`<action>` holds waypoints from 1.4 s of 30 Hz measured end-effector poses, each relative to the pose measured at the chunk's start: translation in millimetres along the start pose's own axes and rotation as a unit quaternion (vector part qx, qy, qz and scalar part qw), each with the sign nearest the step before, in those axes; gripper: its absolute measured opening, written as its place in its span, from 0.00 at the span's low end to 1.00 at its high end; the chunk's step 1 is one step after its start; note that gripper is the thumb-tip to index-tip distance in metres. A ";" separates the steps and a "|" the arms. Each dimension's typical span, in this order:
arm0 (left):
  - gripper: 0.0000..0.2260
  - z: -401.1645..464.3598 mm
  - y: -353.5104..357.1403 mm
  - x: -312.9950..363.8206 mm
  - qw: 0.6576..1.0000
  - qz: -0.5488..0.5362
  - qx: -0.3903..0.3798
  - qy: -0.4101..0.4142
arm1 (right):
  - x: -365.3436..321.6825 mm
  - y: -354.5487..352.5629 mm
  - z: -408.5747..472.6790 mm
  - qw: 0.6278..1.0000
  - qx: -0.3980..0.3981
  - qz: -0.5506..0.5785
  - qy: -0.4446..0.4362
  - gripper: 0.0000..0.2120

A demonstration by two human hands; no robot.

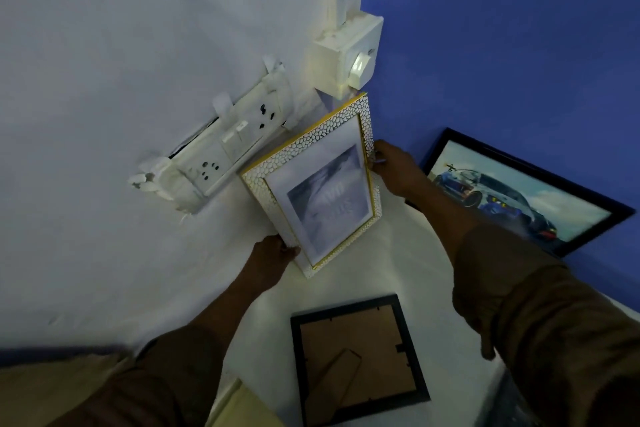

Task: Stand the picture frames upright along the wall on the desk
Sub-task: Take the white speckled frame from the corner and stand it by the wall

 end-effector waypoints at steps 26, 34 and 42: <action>0.12 -298.3 -32.5 268.0 0.928 0.023 0.057 0.367 | 9.0 -186.5 -430.8 0.989 0.105 0.080 0.073 0.15; 0.08 -364.4 40.3 346.3 0.788 0.400 0.022 0.467 | -70.6 -245.4 -518.8 0.938 0.317 -0.113 -0.081 0.12; 0.08 -420.5 112.6 351.6 0.724 0.440 -0.012 0.531 | -31.5 -206.2 -585.1 0.964 0.207 -0.160 0.059 0.15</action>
Point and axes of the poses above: each hand's wrist, its own z-axis towards the middle knuckle, its own y-axis out of the palm, x = y × z, the point moved 4 cm from there along z, towards the middle knuckle, and after that the axes turned 2 degrees about -y, right-handed, at the moved point
